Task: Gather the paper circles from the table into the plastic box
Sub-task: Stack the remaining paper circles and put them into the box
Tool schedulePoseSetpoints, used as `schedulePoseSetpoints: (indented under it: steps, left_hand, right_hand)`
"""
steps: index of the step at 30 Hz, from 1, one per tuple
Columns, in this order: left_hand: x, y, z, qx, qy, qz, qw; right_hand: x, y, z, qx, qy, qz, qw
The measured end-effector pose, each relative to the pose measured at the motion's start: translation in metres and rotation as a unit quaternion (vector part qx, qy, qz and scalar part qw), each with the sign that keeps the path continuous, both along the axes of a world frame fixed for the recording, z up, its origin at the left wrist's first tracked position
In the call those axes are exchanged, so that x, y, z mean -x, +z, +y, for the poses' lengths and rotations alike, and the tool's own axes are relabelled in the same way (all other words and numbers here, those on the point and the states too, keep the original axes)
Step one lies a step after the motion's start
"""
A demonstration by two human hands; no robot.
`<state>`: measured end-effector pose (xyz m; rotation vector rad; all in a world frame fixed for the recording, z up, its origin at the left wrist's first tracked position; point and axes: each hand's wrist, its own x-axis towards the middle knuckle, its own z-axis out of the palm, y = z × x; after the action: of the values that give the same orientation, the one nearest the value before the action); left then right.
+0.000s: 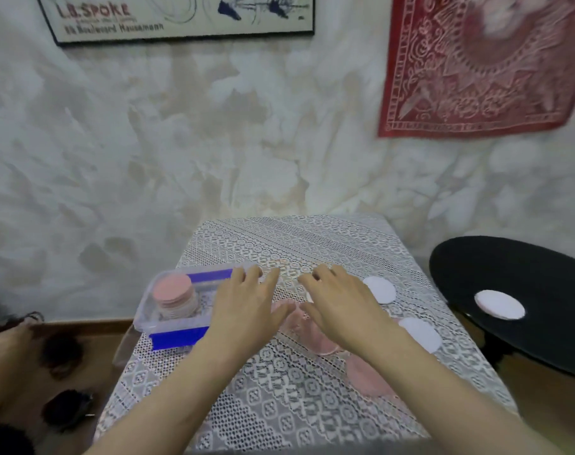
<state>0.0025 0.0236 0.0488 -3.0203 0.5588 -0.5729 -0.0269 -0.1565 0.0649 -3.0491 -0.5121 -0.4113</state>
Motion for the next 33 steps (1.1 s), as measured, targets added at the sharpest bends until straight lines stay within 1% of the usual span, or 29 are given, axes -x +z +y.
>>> schedulePoseSetpoints:
  steps: [4, 8, 11, 13, 16, 21, 24, 28, 31, 33]
  left_hand:
    - [0.002, -0.021, -0.038, -0.022, -0.025, 0.032, 0.999]
    - [0.005, -0.043, -0.063, -0.020, -0.034, 0.069, 0.997]
    - [0.010, -0.061, -0.074, -0.046, -0.056, 0.061, 0.996]
    - [0.010, -0.071, -0.078, -0.016, -0.050, 0.084, 0.995]
    - [0.007, -0.075, -0.079, 0.030, -0.042, 0.088, 0.995]
    - [0.002, -0.076, -0.076, 0.033, -0.042, 0.093, 0.994]
    - [0.003, -0.074, -0.073, 0.042, -0.045, 0.095, 0.994]
    - [0.006, -0.071, -0.067, 0.063, -0.065, 0.077, 0.993]
    - [0.016, -0.075, -0.058, 0.086, -0.066, 0.089, 0.990]
    - [0.023, -0.077, -0.053, 0.090, -0.060, 0.095, 0.990]
  right_hand:
    - [0.012, -0.026, -0.037, 0.001, -0.036, 0.012, 0.999]
    - [0.017, -0.055, -0.063, 0.004, -0.058, 0.038, 0.998]
    - [0.018, -0.070, -0.070, -0.013, -0.062, 0.056, 0.996]
    - [0.017, -0.080, -0.072, -0.027, -0.064, 0.057, 0.996]
    - [0.014, -0.085, -0.076, -0.077, -0.077, 0.069, 0.992]
    - [-0.004, -0.070, -0.083, -0.091, -0.069, 0.131, 0.985]
    - [-0.010, -0.068, -0.084, -0.100, -0.071, 0.145, 0.982]
    - [-0.011, -0.068, -0.078, -0.091, -0.088, 0.143, 0.982]
    - [-0.004, -0.069, -0.074, -0.108, -0.101, 0.138, 0.979]
    - [0.003, -0.070, -0.072, -0.119, -0.110, 0.118, 0.980]
